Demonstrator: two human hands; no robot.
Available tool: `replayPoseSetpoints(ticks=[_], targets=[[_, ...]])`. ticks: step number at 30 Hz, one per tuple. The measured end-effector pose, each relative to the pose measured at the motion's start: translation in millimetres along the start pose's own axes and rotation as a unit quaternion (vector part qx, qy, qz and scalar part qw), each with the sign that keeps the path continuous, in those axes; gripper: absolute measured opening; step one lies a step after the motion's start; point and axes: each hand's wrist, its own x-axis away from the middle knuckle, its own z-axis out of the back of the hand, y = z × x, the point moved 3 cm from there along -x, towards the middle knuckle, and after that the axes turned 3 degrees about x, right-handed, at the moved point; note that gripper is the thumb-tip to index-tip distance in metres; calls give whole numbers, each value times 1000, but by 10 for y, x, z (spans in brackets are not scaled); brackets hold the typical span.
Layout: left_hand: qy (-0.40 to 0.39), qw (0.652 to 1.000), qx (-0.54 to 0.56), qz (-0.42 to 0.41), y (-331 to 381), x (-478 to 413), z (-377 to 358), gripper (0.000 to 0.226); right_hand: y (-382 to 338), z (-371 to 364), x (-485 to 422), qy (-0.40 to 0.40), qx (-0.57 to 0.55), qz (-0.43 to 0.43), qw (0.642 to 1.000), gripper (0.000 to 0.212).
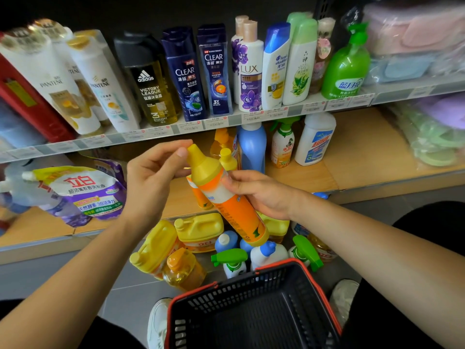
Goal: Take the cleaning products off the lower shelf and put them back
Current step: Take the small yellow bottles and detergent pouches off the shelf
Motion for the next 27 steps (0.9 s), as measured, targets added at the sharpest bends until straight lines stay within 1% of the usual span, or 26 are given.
replayPoseSetpoints(ticks=[1,4,7,9,11,13,15,17,18,19,21,24,25,27], targets=[[-7,1000,-12,-6,4,12,-10,21,0,4,-3,11,11,4,1000,42],[-32,998,-51,-18,9,28,-27,37,-31,7,-7,46,53,24,997,32],[-65,995,-71,7,-29,12,-52,50,-52,4,-9,77,88,47,992,34],[-80,994,-59,33,-46,-7,-59,47,-47,20,-15,92,105,61,988,36],[-88,994,-55,35,-44,-20,-41,36,-39,44,-26,95,119,71,986,35],[-83,995,-48,36,-45,-28,-6,30,-43,76,-43,89,152,85,981,39],[-62,997,-32,44,-60,-36,37,29,-50,135,-46,68,212,88,971,51],[-26,998,-16,51,-72,-45,99,28,-26,223,-28,33,293,52,954,65],[-4,998,-6,56,-71,-56,141,28,-6,280,-13,22,335,32,942,70],[20,998,5,63,-65,-69,190,27,7,343,-1,24,368,19,929,68],[62,995,29,76,-50,-101,291,27,-10,461,5,58,387,21,920,58],[106,984,80,115,-80,-147,419,24,-118,565,-15,126,341,33,931,60],[120,981,77,133,-101,-159,461,23,-162,587,-21,146,333,42,931,61],[141,975,18,168,-149,-162,535,22,-245,613,-3,188,326,68,924,58]])
